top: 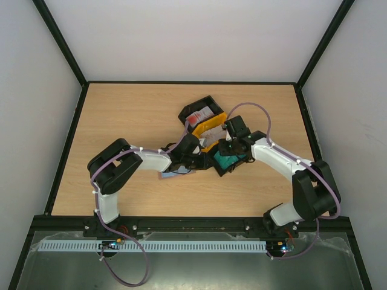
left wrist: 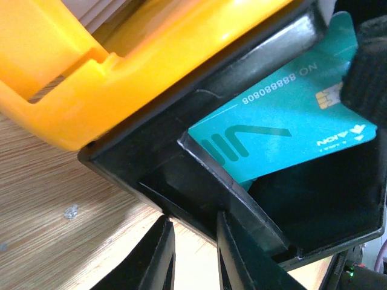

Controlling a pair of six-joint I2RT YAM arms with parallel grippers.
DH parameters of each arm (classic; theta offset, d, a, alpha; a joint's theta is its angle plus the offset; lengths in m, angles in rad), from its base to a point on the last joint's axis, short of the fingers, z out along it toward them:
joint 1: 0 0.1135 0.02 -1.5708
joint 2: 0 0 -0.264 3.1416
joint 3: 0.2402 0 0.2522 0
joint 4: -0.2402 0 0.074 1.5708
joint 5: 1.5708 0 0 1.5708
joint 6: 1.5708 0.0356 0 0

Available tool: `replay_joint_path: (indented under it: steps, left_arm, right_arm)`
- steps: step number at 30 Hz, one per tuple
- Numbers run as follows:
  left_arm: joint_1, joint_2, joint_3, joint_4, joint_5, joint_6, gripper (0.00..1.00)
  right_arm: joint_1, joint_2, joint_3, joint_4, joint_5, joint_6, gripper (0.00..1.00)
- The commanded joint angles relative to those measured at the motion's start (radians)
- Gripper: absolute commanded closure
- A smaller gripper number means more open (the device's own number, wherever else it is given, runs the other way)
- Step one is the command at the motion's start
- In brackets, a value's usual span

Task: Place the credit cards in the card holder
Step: Pick up the credit card from the storage box.

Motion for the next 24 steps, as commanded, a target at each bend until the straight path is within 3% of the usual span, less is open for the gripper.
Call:
replay_joint_path:
  steps: [1, 19, 24]
  left_arm:
    - [-0.018, 0.035, 0.019, 0.004, -0.018, 0.033, 0.79]
    - [-0.018, -0.034, -0.013, 0.006, -0.048, 0.022, 0.78]
    - [-0.018, -0.085, -0.031, -0.017, -0.099, 0.027, 0.78]
  right_arm:
    - [0.025, -0.008, -0.069, -0.076, -0.169, 0.033, 0.77]
    - [0.025, -0.103, -0.078, -0.036, -0.285, 0.063, 0.76]
    - [0.025, -0.154, -0.071, -0.019, -0.211, 0.063, 0.68]
